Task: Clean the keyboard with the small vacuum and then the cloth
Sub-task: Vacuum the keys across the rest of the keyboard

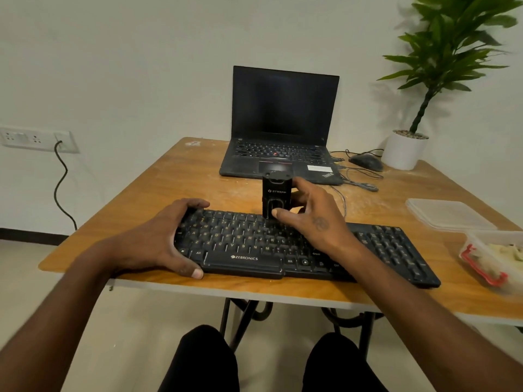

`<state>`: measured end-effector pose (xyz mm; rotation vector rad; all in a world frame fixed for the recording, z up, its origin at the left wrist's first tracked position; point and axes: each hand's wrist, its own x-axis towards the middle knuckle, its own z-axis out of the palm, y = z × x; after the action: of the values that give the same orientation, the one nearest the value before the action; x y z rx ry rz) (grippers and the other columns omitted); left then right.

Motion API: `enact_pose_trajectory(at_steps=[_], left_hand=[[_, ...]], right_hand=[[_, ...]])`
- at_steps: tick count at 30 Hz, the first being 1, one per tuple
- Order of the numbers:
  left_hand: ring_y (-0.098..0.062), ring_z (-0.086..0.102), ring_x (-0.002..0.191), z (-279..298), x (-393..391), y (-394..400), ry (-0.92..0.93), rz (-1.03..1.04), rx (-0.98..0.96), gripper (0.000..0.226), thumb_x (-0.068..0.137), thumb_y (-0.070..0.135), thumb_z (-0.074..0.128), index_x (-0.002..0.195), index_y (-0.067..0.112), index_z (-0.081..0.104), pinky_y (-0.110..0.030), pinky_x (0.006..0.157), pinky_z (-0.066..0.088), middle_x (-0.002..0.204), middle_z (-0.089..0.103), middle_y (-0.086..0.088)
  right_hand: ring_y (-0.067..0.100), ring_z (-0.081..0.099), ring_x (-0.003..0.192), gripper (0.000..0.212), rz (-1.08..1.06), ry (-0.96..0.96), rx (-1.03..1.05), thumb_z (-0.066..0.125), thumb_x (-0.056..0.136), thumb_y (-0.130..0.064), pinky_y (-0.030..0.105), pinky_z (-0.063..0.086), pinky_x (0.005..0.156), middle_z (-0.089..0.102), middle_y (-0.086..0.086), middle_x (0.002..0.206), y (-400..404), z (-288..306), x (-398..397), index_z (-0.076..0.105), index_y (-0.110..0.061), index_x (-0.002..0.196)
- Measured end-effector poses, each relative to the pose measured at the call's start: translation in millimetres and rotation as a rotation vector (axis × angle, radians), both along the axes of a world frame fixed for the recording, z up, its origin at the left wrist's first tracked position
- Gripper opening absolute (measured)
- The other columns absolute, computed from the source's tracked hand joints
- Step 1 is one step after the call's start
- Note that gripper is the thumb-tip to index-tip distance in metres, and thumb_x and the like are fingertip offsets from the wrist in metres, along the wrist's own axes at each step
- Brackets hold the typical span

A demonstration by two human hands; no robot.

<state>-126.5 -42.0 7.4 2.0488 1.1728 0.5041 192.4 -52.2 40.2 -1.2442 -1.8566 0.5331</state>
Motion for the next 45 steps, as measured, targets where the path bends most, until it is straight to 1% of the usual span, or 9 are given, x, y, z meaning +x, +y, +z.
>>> enact_pose_trajectory(at_steps=[9,17,22,24,28,32,38,42,45], left_hand=[[0.014,0.043,0.125,-1.4,-1.6,1.4,0.004,-0.002,0.008,0.12,0.044,0.061,0.097,0.141,0.068,0.025,-0.019,0.1,0.045,0.142,0.034,0.034],[0.004,0.045,0.13,-1.0,-1.6,1.2,0.007,0.001,0.0,0.121,0.045,0.06,0.098,0.141,0.068,0.025,-0.022,0.103,0.046,0.144,0.034,0.031],[0.009,0.045,0.129,-2.4,-2.2,1.0,-0.007,0.011,-0.002,0.121,0.048,0.056,0.101,0.142,0.067,0.026,-0.024,0.107,0.045,0.142,0.036,0.036],[0.006,0.045,0.13,-3.3,-2.3,1.7,-0.008,0.01,-0.003,0.121,0.049,0.053,0.102,0.143,0.067,0.026,-0.026,0.109,0.045,0.143,0.036,0.034],[0.002,0.044,0.132,-4.2,-2.9,2.8,-0.002,0.005,0.008,0.121,0.05,0.053,0.101,0.143,0.066,0.025,-0.027,0.109,0.046,0.144,0.034,0.031],[-0.001,0.044,0.134,-4.0,-2.7,3.3,0.0,0.007,0.021,0.122,0.048,0.056,0.1,0.144,0.065,0.025,-0.031,0.111,0.047,0.146,0.034,0.028],[0.001,0.044,0.133,-2.9,-3.1,3.0,0.023,-0.003,0.025,0.12,0.051,0.055,0.099,0.144,0.065,0.024,-0.032,0.112,0.046,0.145,0.033,0.029],[-0.003,0.044,0.134,-2.4,-3.6,2.2,0.022,-0.005,0.022,0.122,0.048,0.059,0.098,0.144,0.066,0.024,-0.037,0.115,0.047,0.147,0.034,0.026],[-0.003,0.044,0.134,-3.2,-3.7,2.3,0.025,-0.006,0.017,0.122,0.049,0.06,0.098,0.145,0.065,0.022,-0.039,0.115,0.047,0.147,0.032,0.027]], right_hand=[[-0.006,0.059,0.117,0.051,0.194,0.103,-0.094,0.079,0.084,-0.019,0.01,0.048,0.091,0.066,-0.025,0.122,-69.4,-9.6,-4.4,0.059,-0.033,0.129],[-0.013,0.059,0.106,0.053,0.047,0.019,0.03,0.077,0.087,-0.021,0.012,0.052,0.08,0.064,-0.022,0.119,0.4,-4.9,-13.8,0.057,-0.023,0.136],[-0.003,0.06,0.106,0.056,-0.03,0.019,0.027,0.077,0.087,-0.021,0.025,0.055,0.09,0.063,-0.019,0.12,19.0,-2.4,-18.8,0.056,-0.02,0.138],[-0.009,0.06,0.103,0.053,0.007,0.028,0.018,0.077,0.087,-0.023,0.021,0.055,0.089,0.06,-0.03,0.114,8.1,-3.0,-20.4,0.057,-0.024,0.137],[-0.01,0.059,0.111,0.05,0.111,0.062,-0.012,0.077,0.086,-0.022,0.012,0.051,0.086,0.067,-0.023,0.119,-31.2,-7.4,-19.7,0.059,-0.029,0.132],[-0.009,0.061,0.111,0.047,0.18,0.079,-0.027,0.078,0.085,-0.02,0.008,0.047,0.088,0.066,-0.03,0.117,-55.6,-9.8,-20.6,0.058,-0.04,0.122],[-0.009,0.059,0.112,0.05,0.135,0.066,-0.004,0.077,0.086,-0.019,0.009,0.049,0.087,0.067,-0.022,0.12,-23.3,-7.6,-25.7,0.059,-0.028,0.133],[-0.01,0.059,0.105,0.052,0.034,0.061,0.014,0.076,0.087,-0.019,0.032,0.057,0.092,0.062,-0.027,0.112,10.2,-1.8,-31.8,0.057,-0.024,0.135],[-0.013,0.058,0.101,0.053,0.035,0.059,0.0,0.076,0.087,-0.02,0.033,0.058,0.089,0.06,-0.03,0.111,10.2,-0.6,-36.7,0.056,-0.026,0.136]])
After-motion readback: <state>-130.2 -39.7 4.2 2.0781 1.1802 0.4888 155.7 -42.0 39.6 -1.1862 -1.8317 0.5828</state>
